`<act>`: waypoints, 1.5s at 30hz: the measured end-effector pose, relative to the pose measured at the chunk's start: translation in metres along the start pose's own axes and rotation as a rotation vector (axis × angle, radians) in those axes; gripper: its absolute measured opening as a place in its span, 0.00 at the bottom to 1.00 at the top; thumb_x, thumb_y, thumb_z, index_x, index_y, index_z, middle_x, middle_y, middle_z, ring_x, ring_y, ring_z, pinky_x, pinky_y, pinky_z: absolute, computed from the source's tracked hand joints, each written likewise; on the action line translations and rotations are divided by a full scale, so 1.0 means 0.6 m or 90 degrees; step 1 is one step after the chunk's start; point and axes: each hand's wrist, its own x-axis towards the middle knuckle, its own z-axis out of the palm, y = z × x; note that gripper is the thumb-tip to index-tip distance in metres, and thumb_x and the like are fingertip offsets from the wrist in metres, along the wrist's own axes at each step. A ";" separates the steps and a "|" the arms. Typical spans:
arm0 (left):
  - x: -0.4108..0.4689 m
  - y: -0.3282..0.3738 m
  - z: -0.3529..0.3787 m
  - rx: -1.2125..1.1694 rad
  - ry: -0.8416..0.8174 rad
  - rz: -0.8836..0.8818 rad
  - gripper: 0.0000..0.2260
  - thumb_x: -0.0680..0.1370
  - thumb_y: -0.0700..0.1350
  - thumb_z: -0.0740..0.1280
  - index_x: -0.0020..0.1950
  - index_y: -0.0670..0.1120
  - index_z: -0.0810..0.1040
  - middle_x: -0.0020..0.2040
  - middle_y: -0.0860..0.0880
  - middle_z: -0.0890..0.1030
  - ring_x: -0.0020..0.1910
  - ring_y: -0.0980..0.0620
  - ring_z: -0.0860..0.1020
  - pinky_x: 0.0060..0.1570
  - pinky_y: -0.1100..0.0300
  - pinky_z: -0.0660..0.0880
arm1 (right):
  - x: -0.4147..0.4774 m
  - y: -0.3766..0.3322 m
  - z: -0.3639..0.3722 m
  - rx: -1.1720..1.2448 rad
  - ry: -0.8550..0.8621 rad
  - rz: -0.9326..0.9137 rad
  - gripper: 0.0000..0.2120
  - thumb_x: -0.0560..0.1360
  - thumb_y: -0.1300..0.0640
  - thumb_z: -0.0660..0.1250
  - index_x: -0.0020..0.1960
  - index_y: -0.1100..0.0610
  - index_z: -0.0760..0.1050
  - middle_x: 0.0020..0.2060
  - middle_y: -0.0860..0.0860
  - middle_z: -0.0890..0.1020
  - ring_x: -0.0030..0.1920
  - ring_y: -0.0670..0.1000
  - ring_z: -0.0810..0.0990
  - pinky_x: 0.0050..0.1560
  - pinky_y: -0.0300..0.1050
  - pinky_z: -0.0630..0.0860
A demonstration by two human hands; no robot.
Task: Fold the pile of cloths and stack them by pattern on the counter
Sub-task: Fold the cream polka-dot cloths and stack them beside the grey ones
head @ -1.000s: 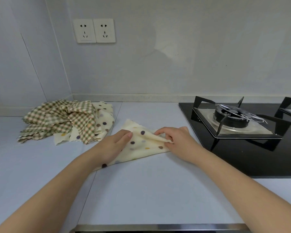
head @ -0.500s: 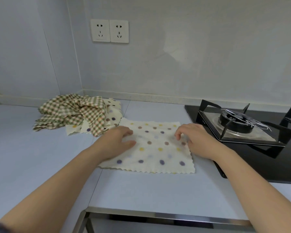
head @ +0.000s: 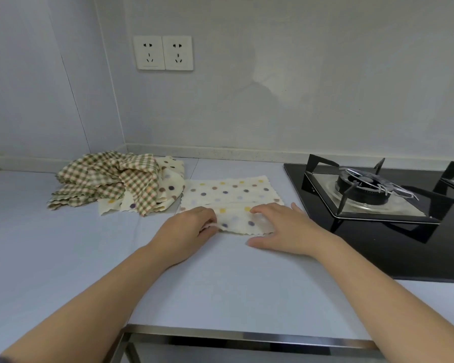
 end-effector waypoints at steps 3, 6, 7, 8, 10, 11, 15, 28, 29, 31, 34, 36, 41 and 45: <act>0.007 0.002 0.002 0.001 0.094 -0.041 0.08 0.82 0.49 0.59 0.47 0.48 0.73 0.37 0.52 0.78 0.37 0.49 0.75 0.36 0.53 0.72 | 0.009 -0.003 0.012 0.006 0.062 -0.004 0.24 0.74 0.44 0.63 0.68 0.45 0.62 0.66 0.46 0.72 0.65 0.48 0.71 0.75 0.55 0.47; 0.010 -0.003 -0.005 -0.030 0.144 -0.073 0.07 0.81 0.50 0.61 0.48 0.48 0.74 0.36 0.51 0.79 0.36 0.50 0.76 0.36 0.53 0.72 | 0.017 0.002 0.012 -0.040 0.162 -0.016 0.15 0.77 0.59 0.58 0.63 0.51 0.68 0.58 0.48 0.79 0.56 0.52 0.75 0.59 0.47 0.65; 0.008 -0.008 -0.008 -0.037 0.125 -0.069 0.05 0.80 0.50 0.63 0.49 0.49 0.75 0.38 0.53 0.80 0.36 0.51 0.76 0.37 0.54 0.73 | 0.018 0.006 0.011 -0.047 0.188 -0.005 0.13 0.78 0.60 0.57 0.61 0.52 0.71 0.55 0.49 0.80 0.53 0.55 0.76 0.50 0.46 0.66; 0.006 -0.015 -0.012 -0.040 0.088 -0.063 0.03 0.79 0.48 0.65 0.50 0.50 0.77 0.40 0.55 0.80 0.38 0.53 0.77 0.39 0.56 0.74 | 0.020 0.010 0.011 -0.037 0.205 0.009 0.11 0.79 0.60 0.57 0.59 0.52 0.73 0.52 0.50 0.81 0.51 0.56 0.77 0.45 0.47 0.67; 0.001 -0.025 -0.021 -0.056 0.024 -0.044 0.06 0.76 0.43 0.68 0.51 0.51 0.80 0.42 0.56 0.81 0.40 0.57 0.77 0.40 0.60 0.74 | 0.023 0.023 0.010 0.013 0.221 0.034 0.09 0.79 0.59 0.59 0.54 0.52 0.75 0.46 0.50 0.82 0.48 0.57 0.78 0.44 0.48 0.72; 0.001 -0.030 -0.024 -0.071 0.024 -0.042 0.07 0.75 0.40 0.68 0.50 0.50 0.81 0.41 0.56 0.82 0.40 0.58 0.78 0.40 0.63 0.73 | 0.024 0.031 0.009 0.046 0.230 0.046 0.08 0.78 0.59 0.60 0.52 0.52 0.77 0.44 0.49 0.83 0.48 0.56 0.78 0.45 0.48 0.74; 0.008 -0.039 -0.040 -0.208 0.147 -0.168 0.06 0.75 0.38 0.69 0.43 0.49 0.80 0.39 0.59 0.81 0.39 0.66 0.76 0.40 0.74 0.68 | 0.024 0.053 0.001 0.204 0.290 0.102 0.07 0.75 0.61 0.65 0.47 0.51 0.81 0.41 0.47 0.82 0.45 0.52 0.79 0.44 0.43 0.72; 0.029 -0.015 -0.057 -0.282 0.074 -0.404 0.15 0.81 0.42 0.58 0.34 0.43 0.63 0.30 0.47 0.66 0.28 0.50 0.65 0.28 0.60 0.62 | 0.016 0.051 -0.026 0.169 0.228 0.247 0.09 0.76 0.54 0.63 0.44 0.57 0.79 0.47 0.54 0.82 0.48 0.55 0.77 0.44 0.45 0.71; 0.031 -0.009 -0.059 -0.255 0.027 -0.414 0.15 0.81 0.42 0.57 0.34 0.43 0.64 0.31 0.47 0.67 0.26 0.50 0.65 0.26 0.61 0.62 | 0.015 0.050 -0.027 0.132 0.202 0.261 0.11 0.76 0.54 0.63 0.47 0.60 0.80 0.48 0.56 0.82 0.49 0.57 0.78 0.47 0.47 0.73; 0.033 -0.002 -0.057 -0.193 -0.041 -0.424 0.15 0.81 0.42 0.57 0.34 0.43 0.64 0.32 0.47 0.68 0.25 0.51 0.66 0.24 0.62 0.62 | 0.011 0.047 -0.028 0.070 0.150 0.273 0.12 0.76 0.54 0.62 0.50 0.60 0.80 0.48 0.55 0.83 0.48 0.57 0.79 0.48 0.47 0.73; 0.034 0.001 -0.048 -0.095 -0.022 -0.409 0.16 0.81 0.42 0.56 0.33 0.44 0.60 0.32 0.52 0.64 0.31 0.50 0.65 0.29 0.59 0.59 | 0.013 0.044 -0.026 0.063 0.178 0.241 0.10 0.76 0.54 0.61 0.47 0.57 0.79 0.42 0.52 0.82 0.46 0.56 0.77 0.48 0.47 0.70; 0.031 0.001 -0.040 -0.052 0.050 -0.394 0.16 0.80 0.42 0.56 0.33 0.45 0.59 0.31 0.50 0.64 0.31 0.51 0.63 0.30 0.57 0.58 | 0.020 0.046 -0.020 0.120 0.238 0.209 0.09 0.77 0.56 0.61 0.44 0.58 0.77 0.38 0.52 0.79 0.45 0.56 0.77 0.45 0.48 0.72; 0.021 -0.003 -0.020 0.042 0.184 -0.348 0.15 0.81 0.42 0.55 0.34 0.43 0.63 0.30 0.47 0.68 0.30 0.48 0.67 0.28 0.56 0.59 | 0.034 0.048 -0.004 0.121 0.315 0.193 0.09 0.79 0.55 0.56 0.43 0.58 0.70 0.35 0.54 0.77 0.39 0.60 0.75 0.37 0.49 0.68; 0.028 -0.012 -0.014 0.090 0.155 -0.338 0.13 0.83 0.43 0.54 0.38 0.42 0.66 0.33 0.45 0.72 0.33 0.45 0.70 0.29 0.56 0.61 | 0.037 0.047 -0.001 0.045 0.291 0.209 0.11 0.80 0.54 0.54 0.49 0.58 0.72 0.41 0.56 0.79 0.42 0.60 0.75 0.38 0.48 0.70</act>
